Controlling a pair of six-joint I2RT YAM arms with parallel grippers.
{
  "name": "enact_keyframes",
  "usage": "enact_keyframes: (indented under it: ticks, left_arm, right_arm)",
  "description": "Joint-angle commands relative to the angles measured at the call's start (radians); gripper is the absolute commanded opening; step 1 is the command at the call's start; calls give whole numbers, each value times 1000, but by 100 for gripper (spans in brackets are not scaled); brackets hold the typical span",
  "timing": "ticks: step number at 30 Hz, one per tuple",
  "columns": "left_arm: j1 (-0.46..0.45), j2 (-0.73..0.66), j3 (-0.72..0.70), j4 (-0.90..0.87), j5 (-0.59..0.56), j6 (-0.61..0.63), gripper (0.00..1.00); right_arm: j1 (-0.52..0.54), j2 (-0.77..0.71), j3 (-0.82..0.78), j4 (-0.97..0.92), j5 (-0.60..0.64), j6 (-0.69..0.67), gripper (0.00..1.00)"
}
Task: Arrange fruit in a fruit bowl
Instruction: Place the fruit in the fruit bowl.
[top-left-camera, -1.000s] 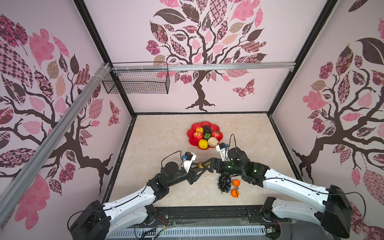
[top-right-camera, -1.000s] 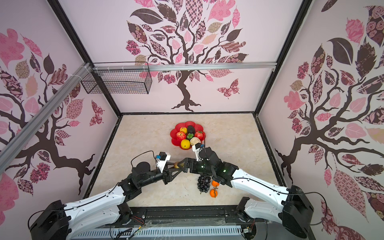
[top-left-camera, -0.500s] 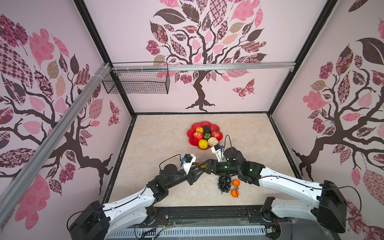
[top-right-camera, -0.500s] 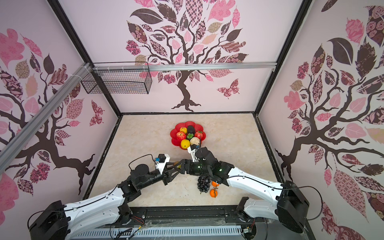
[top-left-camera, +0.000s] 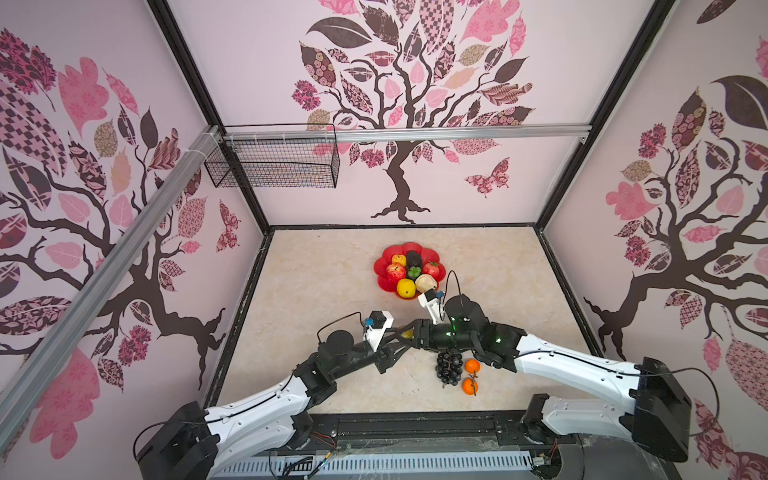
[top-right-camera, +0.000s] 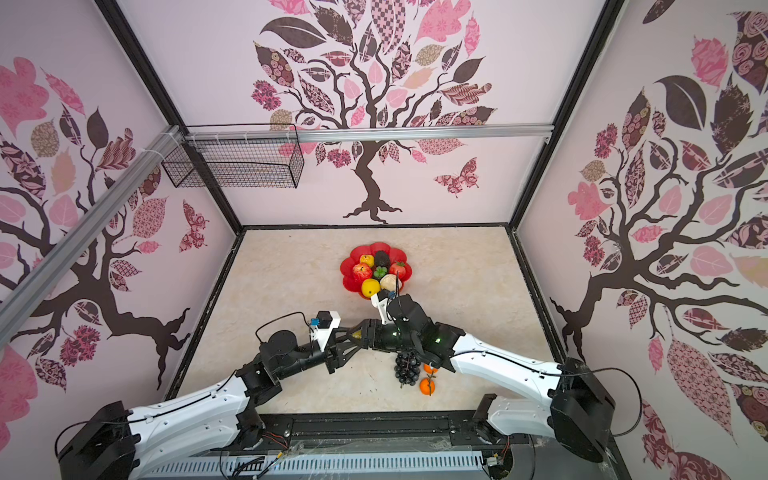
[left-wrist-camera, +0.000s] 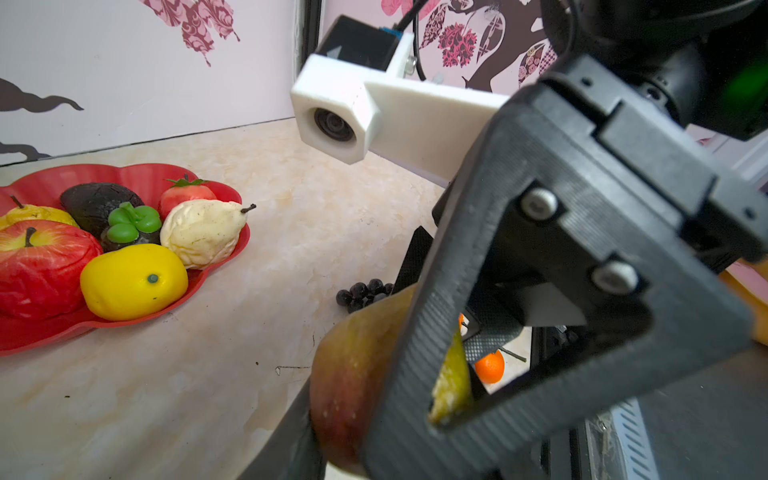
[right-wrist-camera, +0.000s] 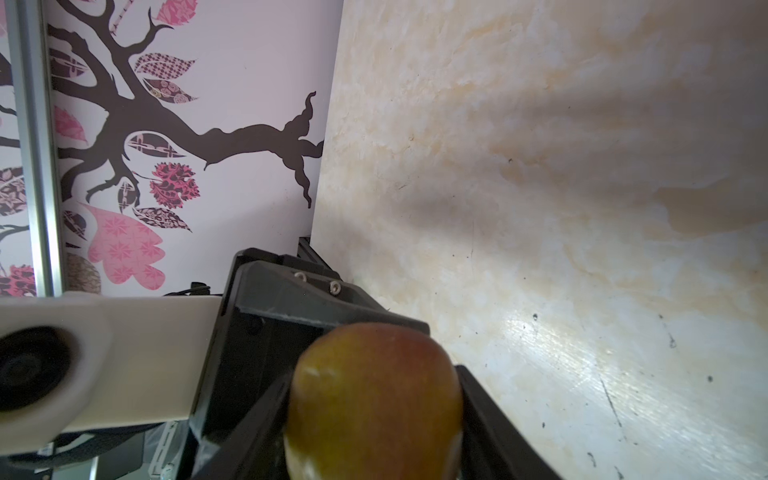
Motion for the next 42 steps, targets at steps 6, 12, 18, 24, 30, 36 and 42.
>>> enact_keyframes:
  ticks: [6, 12, 18, 24, 30, 36, 42]
  left_arm:
    - [-3, -26, 4, -67, -15, 0, 56]
    - [-3, -66, 34, -186, -79, -17, 77]
    - [2, -214, -2, -300, -467, -63, 93]
    - [124, -279, 19, -510, -673, -190, 95]
    - [144, -291, 25, -543, -677, -208, 95]
    - [146, -284, 28, -546, -679, -208, 96]
    - [146, -284, 28, -544, -673, -204, 96]
  right_arm:
    - [5, -10, 53, -48, 48, -38, 52]
    - [-3, -14, 135, -200, 228, -190, 53]
    - [-200, 48, 225, -278, 247, -379, 53]
    - [-247, 225, 392, -322, 361, -558, 53]
    - [-312, 420, 526, -298, 407, -639, 53]
    - [-372, 658, 764, -365, 440, -723, 53]
    - [-421, 853, 988, -432, 468, -806, 54]
